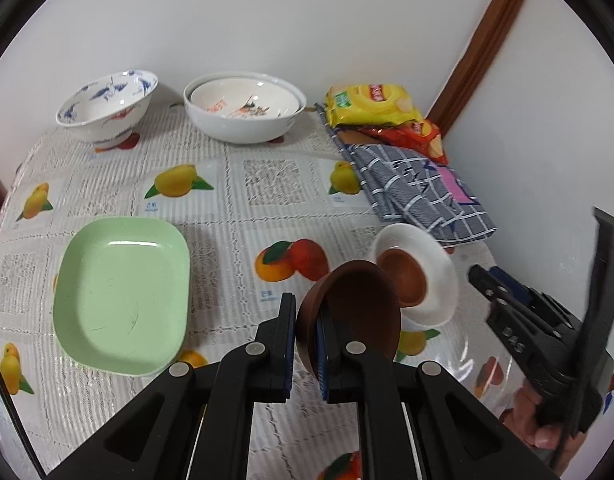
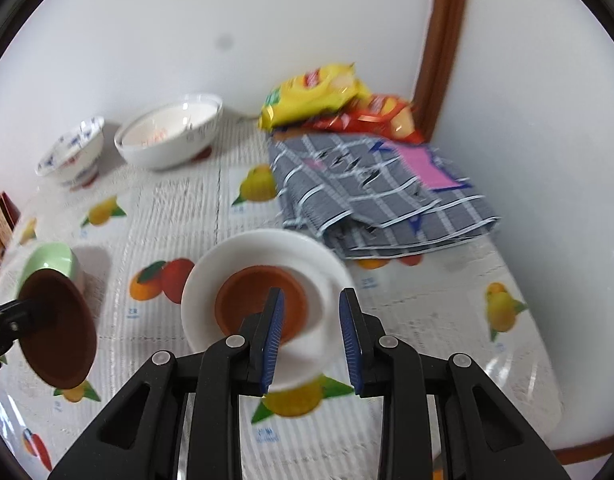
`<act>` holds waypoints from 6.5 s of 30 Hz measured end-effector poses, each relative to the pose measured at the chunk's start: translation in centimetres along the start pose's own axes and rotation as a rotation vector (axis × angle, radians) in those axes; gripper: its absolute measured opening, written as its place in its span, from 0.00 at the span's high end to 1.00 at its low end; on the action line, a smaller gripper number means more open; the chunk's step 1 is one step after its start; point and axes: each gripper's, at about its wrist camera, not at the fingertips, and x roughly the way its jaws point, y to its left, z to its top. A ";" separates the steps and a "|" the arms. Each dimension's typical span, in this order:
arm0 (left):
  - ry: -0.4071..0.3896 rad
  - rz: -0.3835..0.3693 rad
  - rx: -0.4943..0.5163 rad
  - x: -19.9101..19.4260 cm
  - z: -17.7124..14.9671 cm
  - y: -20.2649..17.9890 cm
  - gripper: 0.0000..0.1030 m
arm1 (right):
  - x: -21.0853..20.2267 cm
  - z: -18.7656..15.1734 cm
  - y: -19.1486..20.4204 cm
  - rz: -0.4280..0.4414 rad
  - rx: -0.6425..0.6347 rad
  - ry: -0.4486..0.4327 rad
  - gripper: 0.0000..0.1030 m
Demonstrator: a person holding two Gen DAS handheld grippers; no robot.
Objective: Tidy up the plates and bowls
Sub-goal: 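Carry the left gripper's brown bowl over the white bowl, then lower the brown bowl into the white bowl and open the left gripper, then move both grippers toward the rim of the white bowl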
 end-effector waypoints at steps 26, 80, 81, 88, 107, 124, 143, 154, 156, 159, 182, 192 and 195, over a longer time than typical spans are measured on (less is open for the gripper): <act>-0.004 -0.001 0.084 1.4 -0.6 -8.6 0.89 | -7.4 -6.4 -10.4 -0.048 0.109 -0.113 0.54; 0.130 -0.121 -0.009 12.8 2.3 -8.3 0.86 | 0.3 -6.2 -11.6 -0.017 0.171 0.007 0.54; 0.132 -0.120 -0.002 12.8 2.3 -8.4 0.85 | 0.3 -6.1 -11.5 -0.019 0.170 0.008 0.54; 0.130 -0.102 0.029 11.2 2.0 -9.0 0.79 | -0.2 -5.7 -10.9 0.003 0.152 -0.003 0.54; 0.050 0.022 0.015 7.1 1.3 -10.1 0.78 | 0.0 -1.7 -7.6 0.206 0.020 -0.073 0.46; 0.084 0.067 0.001 3.1 -0.6 -4.9 0.78 | -1.9 -3.2 -5.5 0.068 0.050 -0.053 0.46; 0.060 -0.099 0.190 -5.2 -4.7 2.2 0.78 | -11.6 -7.1 1.2 -0.046 0.308 -0.019 0.46; -0.009 -0.106 0.212 -9.6 -7.1 1.8 0.78 | -15.8 -9.2 3.5 0.020 0.287 -0.052 0.46; -0.028 -0.123 0.203 -10.4 -7.4 1.4 0.78 | -16.5 -9.6 3.4 0.020 0.263 -0.050 0.46; -0.050 -0.134 0.194 -11.3 -7.9 0.3 0.78 | -17.7 -10.3 2.3 0.049 0.274 -0.072 0.46; -0.050 -0.083 0.199 -9.7 -6.1 -5.5 0.78 | -19.4 -8.7 -2.4 0.146 0.162 -0.210 0.29; 0.022 -0.076 0.214 -3.5 -2.5 -6.1 0.78 | -13.1 -5.9 -4.9 0.114 0.216 -0.156 0.49; 0.038 -0.063 0.219 -1.6 -1.5 -6.1 0.78 | -11.0 -5.1 -5.3 0.103 0.230 -0.141 0.56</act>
